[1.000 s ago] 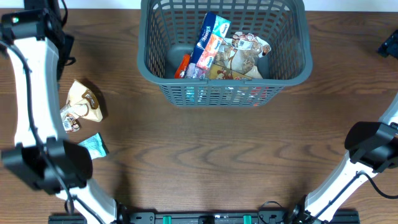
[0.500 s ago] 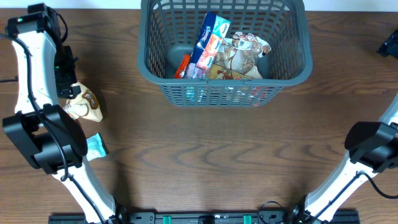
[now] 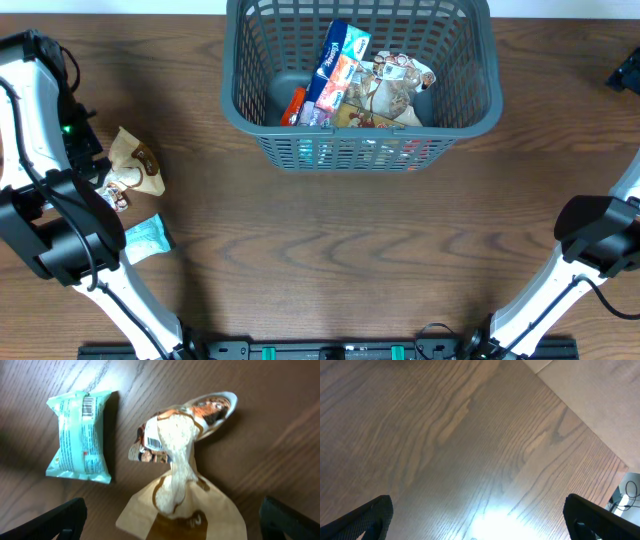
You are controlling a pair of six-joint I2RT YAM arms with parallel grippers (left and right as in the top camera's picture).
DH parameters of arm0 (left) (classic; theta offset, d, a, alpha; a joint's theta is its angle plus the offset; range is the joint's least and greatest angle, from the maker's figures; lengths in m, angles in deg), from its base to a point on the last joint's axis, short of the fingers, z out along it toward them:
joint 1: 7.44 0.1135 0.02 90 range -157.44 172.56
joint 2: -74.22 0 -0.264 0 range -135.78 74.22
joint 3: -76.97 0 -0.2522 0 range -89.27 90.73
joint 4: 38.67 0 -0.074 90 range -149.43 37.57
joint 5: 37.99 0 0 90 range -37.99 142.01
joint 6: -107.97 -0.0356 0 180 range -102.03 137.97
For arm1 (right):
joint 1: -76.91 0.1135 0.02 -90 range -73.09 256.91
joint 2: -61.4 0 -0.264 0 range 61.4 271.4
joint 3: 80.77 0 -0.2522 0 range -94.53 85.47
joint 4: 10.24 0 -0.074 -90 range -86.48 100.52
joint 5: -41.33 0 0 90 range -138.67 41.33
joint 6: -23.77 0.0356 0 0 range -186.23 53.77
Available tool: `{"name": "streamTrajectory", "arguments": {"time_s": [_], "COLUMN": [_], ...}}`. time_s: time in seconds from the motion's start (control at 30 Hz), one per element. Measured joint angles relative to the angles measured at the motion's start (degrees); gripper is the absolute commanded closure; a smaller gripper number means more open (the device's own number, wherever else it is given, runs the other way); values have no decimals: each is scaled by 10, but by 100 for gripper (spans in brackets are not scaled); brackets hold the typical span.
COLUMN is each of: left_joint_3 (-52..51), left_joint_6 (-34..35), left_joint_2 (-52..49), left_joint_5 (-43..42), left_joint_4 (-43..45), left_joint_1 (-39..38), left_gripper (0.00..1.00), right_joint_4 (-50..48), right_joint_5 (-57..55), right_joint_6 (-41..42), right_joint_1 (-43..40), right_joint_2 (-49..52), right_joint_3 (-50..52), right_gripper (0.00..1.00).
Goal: Pack container
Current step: 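Move the left gripper back to the tan snack bag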
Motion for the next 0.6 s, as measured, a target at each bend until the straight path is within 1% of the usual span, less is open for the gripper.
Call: {"name": "streamTrajectory", "arguments": {"time_s": [0.33, 0.47, 0.6], "left_joint_3": [-151, -190, -207], "left_joint_6": [7, 7, 7], "left_joint_2": [-1, -1, -1], "left_joint_5": [0, 10, 23], "left_joint_4": [121, 143, 153], "left_joint_1": [0, 0, 0], "left_gripper": [3, 3, 3], "right_joint_4": [0, 0, 0], "right_joint_5": [0, 0, 0], "right_joint_6": [0, 0, 0], "right_joint_1": [0, 0, 0], "right_joint_2": [0, 0, 0], "right_joint_3": [0, 0, 0], "right_gripper": [1, 1, 1]}}
